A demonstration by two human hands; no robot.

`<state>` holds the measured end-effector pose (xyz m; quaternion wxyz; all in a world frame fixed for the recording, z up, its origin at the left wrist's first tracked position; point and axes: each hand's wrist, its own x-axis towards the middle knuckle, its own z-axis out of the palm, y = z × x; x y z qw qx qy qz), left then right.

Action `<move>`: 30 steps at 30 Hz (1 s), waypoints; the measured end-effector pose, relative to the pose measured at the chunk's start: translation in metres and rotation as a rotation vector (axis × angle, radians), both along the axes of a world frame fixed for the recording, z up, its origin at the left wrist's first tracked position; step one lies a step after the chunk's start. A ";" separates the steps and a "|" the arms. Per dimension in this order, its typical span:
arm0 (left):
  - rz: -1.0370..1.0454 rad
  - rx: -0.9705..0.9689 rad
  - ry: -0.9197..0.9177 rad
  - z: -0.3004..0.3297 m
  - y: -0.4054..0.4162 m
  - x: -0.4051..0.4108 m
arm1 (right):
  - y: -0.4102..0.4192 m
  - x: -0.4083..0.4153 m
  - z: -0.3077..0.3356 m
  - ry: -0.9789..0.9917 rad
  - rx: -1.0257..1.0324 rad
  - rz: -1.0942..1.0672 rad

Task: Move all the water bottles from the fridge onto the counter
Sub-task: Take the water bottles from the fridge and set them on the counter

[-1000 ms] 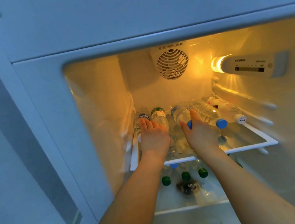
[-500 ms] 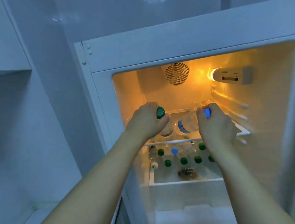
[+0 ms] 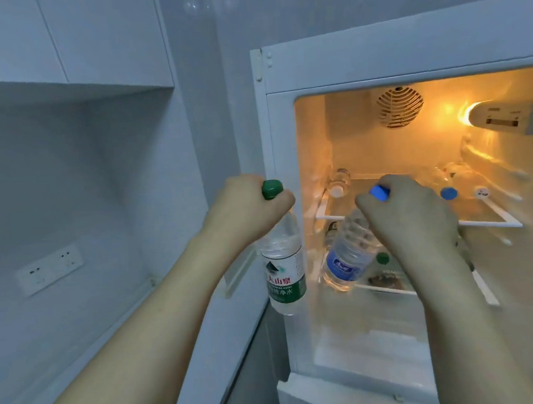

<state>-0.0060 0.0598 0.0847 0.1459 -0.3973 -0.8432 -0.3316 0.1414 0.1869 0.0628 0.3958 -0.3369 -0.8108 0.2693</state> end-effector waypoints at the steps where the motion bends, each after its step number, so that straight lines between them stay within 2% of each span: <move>1: 0.023 -0.010 -0.019 -0.007 -0.017 -0.001 | -0.007 -0.005 -0.007 -0.015 -0.002 0.032; 8: 0.268 -0.063 -0.167 -0.082 -0.150 0.001 | -0.104 -0.046 -0.080 -0.293 0.052 0.167; 12: 0.418 -0.119 -0.210 -0.130 -0.235 0.015 | -0.179 -0.062 -0.119 -0.360 0.028 0.303; 16: 0.575 -0.074 -0.318 -0.169 -0.336 0.047 | -0.270 -0.068 -0.145 -0.401 0.051 0.483; 23: 0.805 -0.001 -0.427 -0.206 -0.494 0.133 | -0.418 -0.049 -0.184 -0.480 0.128 0.766; 30: 1.072 0.048 -0.409 -0.220 -0.647 0.248 | -0.584 0.005 -0.196 -0.499 0.246 1.052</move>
